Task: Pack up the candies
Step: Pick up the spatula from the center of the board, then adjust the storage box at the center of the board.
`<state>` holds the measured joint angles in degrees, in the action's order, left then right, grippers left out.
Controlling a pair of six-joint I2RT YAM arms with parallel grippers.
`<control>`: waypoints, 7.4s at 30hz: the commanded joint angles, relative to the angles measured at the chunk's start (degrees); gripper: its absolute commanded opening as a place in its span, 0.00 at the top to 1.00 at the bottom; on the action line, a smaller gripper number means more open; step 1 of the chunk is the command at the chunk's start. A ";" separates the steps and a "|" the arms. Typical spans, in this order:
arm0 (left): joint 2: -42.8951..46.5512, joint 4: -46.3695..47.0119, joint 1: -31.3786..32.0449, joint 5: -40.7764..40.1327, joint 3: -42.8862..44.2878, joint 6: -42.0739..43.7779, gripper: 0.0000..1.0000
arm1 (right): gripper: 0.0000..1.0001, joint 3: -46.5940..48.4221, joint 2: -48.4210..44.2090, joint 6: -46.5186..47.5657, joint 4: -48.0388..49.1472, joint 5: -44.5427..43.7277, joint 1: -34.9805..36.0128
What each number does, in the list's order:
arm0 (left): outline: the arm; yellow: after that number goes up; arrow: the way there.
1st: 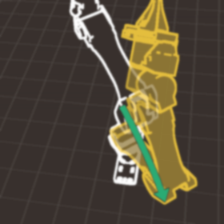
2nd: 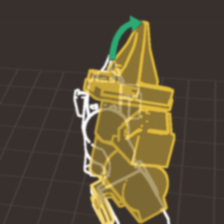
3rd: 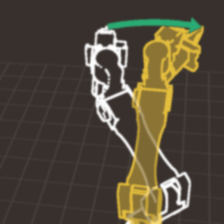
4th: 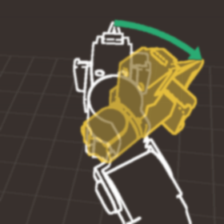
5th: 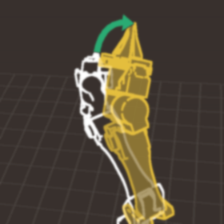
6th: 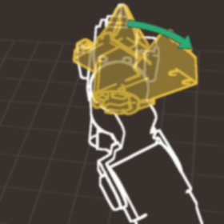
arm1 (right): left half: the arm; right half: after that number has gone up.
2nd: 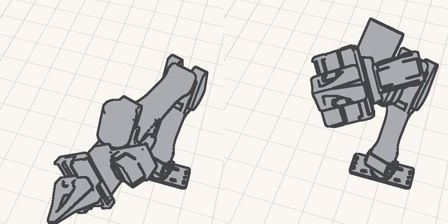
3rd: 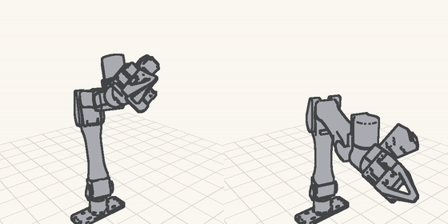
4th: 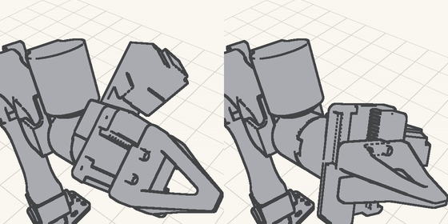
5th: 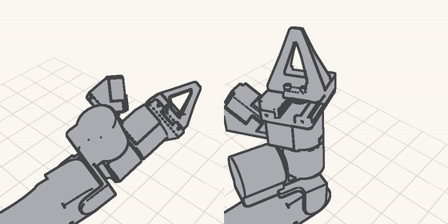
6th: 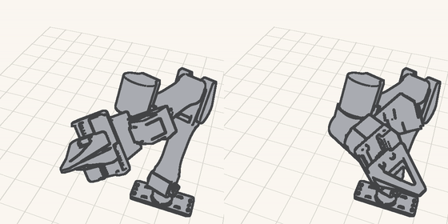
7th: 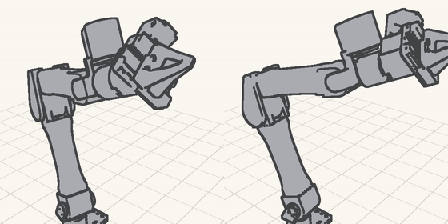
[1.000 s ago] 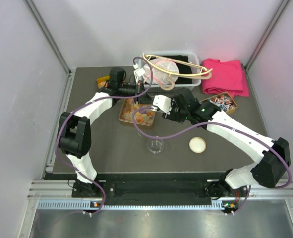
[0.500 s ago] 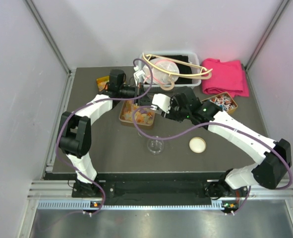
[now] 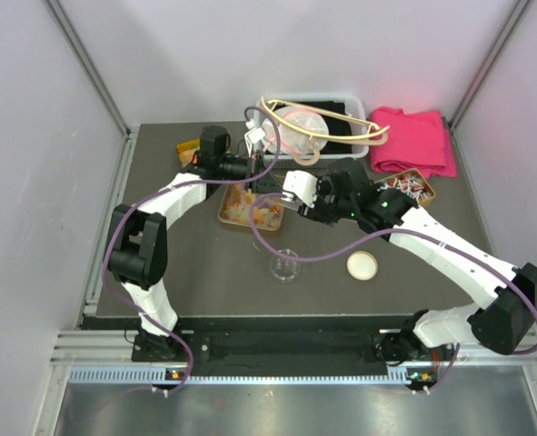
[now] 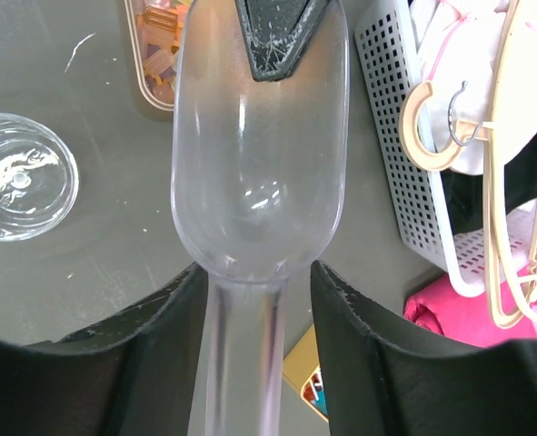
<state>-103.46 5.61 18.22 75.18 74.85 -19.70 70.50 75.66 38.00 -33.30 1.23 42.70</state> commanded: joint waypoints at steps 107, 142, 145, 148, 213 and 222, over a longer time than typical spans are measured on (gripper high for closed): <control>0.89 -23.45 -10.75 -62.25 -5.06 29.64 0.46 | 1.00 6.93 -1.92 0.24 -0.54 -8.27 0.02; -4.56 -27.14 -9.96 -46.54 -2.51 27.53 1.00 | 1.00 9.83 0.54 -0.38 -2.29 -7.04 2.30; -5.08 -27.67 -10.13 -40.13 -2.16 27.17 1.00 | 1.00 10.27 0.46 -0.47 -2.82 -6.51 2.30; -5.35 -27.32 -10.39 -35.11 -2.34 27.17 1.00 | 1.00 10.36 0.28 -0.47 -3.00 -6.25 2.39; 10.38 22.33 -15.05 -39.59 -18.42 7.14 1.00 | 1.00 14.14 -2.36 3.22 -4.14 -11.69 2.21; 10.73 23.41 -15.85 -37.88 -18.34 5.46 1.00 | 1.00 13.79 -2.71 3.13 -4.32 -11.61 1.86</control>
<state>-97.95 20.34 2.50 34.15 55.37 -11.00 82.91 75.40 40.99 -39.07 -9.69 44.25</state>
